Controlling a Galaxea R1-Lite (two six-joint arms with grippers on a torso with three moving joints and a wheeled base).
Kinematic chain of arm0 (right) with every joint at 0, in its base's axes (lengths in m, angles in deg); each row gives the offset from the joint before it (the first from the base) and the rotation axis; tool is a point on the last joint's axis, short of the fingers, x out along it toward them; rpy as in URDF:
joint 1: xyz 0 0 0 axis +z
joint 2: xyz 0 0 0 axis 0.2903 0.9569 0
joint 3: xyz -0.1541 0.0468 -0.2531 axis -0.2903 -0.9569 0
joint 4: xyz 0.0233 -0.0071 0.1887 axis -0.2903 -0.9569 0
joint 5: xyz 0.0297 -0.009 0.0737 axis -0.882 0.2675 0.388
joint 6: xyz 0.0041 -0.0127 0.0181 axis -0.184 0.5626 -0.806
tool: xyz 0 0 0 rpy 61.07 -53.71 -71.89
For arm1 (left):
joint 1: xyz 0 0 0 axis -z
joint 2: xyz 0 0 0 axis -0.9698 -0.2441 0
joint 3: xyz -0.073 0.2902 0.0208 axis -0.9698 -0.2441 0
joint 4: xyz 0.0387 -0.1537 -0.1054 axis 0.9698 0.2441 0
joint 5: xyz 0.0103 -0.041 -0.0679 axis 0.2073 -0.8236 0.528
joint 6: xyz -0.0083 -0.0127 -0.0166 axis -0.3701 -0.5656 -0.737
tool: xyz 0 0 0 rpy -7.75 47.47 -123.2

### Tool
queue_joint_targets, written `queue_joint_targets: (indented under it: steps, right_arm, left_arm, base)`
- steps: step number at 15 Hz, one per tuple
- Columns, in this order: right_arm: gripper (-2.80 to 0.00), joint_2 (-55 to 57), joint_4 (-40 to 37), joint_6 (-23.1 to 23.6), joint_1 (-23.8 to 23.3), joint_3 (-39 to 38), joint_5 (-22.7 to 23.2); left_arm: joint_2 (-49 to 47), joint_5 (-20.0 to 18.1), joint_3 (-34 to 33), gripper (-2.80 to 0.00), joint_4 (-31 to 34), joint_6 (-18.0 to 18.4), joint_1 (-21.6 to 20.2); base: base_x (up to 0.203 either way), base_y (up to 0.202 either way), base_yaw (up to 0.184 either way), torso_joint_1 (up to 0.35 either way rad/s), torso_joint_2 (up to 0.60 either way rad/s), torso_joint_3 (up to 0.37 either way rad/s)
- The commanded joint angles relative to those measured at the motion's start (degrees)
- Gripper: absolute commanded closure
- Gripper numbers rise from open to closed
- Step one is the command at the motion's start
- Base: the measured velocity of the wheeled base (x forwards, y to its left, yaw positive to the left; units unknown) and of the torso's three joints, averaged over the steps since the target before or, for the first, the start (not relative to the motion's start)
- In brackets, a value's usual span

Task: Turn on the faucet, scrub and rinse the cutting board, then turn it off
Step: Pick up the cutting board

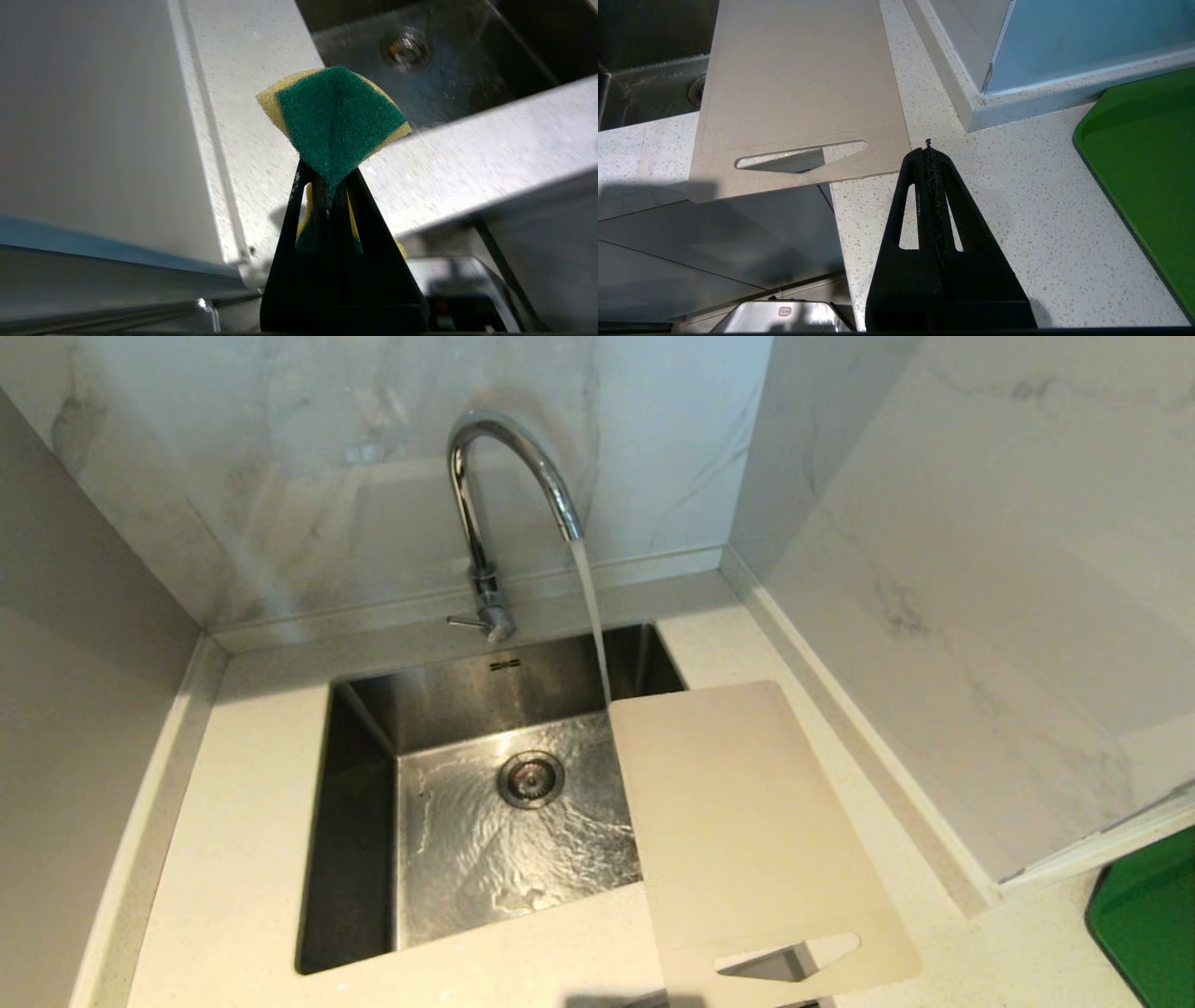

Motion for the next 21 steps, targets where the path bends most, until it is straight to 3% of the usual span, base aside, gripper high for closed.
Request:
queue_joint_targets:
  steps: [1, 3, 5, 11, 21]
  right_arm:
    - [0.00, 0.00, 0.05, -0.02, 0.04, 0.00, 0.00]
    - [0.00, 0.00, 0.05, -0.02, 0.04, 0.00, 0.00]
    - [0.00, 0.00, 0.05, -0.02, 0.04, 0.00, 0.00]
    - [0.00, 0.00, 0.05, -0.02, 0.04, 0.00, 0.00]
    - [0.00, 0.00, 0.14, 0.42, 0.04, 0.00, 0.00]
  left_arm:
    - [2.89, 1.53, -6.15, 0.00, -7.81, 0.99, 0.07]
    - [2.91, 0.91, -9.42, 0.00, -17.71, 0.34, 0.09]
    - [2.91, 0.38, -9.80, 0.00, -12.46, -0.57, 0.09]
    - [2.91, 0.19, -9.94, 0.00, -12.56, -2.90, 0.25]
    - [2.86, 0.19, -9.94, 0.00, -12.58, -2.80, 0.18]
  base:
    - [0.000, 0.000, 0.000, 0.000, 0.00, 0.000]
    - [0.000, 0.000, 0.000, 0.000, 0.00, 0.000]
    - [0.000, 0.000, 0.000, 0.000, 0.00, 0.000]
    - [0.000, 0.000, 0.000, 0.000, 0.00, 0.000]
    - [0.000, 0.000, 0.000, 0.000, 0.00, 0.000]
